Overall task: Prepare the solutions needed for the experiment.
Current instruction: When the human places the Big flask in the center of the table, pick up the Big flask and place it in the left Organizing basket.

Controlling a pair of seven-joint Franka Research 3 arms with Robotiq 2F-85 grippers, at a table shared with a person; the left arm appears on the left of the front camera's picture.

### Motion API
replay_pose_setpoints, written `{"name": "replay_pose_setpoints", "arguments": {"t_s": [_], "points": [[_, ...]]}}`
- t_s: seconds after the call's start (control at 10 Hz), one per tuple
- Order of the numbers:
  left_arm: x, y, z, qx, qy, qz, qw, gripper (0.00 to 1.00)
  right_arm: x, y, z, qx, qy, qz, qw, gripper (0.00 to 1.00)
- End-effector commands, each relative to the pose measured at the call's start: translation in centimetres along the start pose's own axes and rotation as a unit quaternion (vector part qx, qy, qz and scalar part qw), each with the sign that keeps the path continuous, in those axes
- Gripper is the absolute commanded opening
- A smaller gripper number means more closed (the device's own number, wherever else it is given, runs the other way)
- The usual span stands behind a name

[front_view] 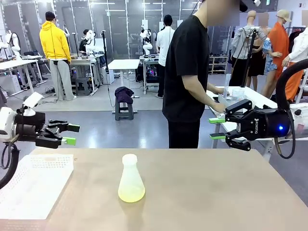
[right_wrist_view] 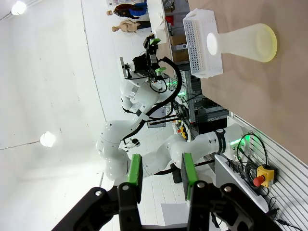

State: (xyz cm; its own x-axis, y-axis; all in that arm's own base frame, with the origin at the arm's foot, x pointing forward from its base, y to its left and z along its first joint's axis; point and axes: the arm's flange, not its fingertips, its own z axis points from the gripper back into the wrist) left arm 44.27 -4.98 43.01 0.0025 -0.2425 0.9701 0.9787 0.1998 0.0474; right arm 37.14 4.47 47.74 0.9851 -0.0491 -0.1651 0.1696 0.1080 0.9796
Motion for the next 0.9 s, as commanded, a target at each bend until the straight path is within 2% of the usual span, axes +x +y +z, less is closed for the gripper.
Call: {"name": "replay_pose_setpoints", "arguments": {"t_s": [0.0, 0.3, 0.5, 0.8], "points": [[-2.1, 1.9, -2.5, -0.069, -0.021, -0.021, 0.997, 1.0, -0.2, 0.1, -0.1, 0.007, 0.0, 0.0, 1.0, 0.43], [-5.8, 2.6, -6.4, -0.129, -0.023, -0.01, 0.991, 1.0, -0.2, 0.1, -0.1, 0.007, 0.0, 0.0, 1.0, 0.43], [-7.4, 2.8, -8.3, -0.128, -0.009, 0.003, 0.992, 1.0, -0.2, 0.1, -0.1, 0.007, 0.0, 0.0, 1.0, 0.43], [-9.4, 2.6, -10.9, -0.148, -0.012, 0.017, 0.989, 1.0, -0.2, 0.1, -0.1, 0.007, 0.0, 0.0, 1.0, 0.43]]}}
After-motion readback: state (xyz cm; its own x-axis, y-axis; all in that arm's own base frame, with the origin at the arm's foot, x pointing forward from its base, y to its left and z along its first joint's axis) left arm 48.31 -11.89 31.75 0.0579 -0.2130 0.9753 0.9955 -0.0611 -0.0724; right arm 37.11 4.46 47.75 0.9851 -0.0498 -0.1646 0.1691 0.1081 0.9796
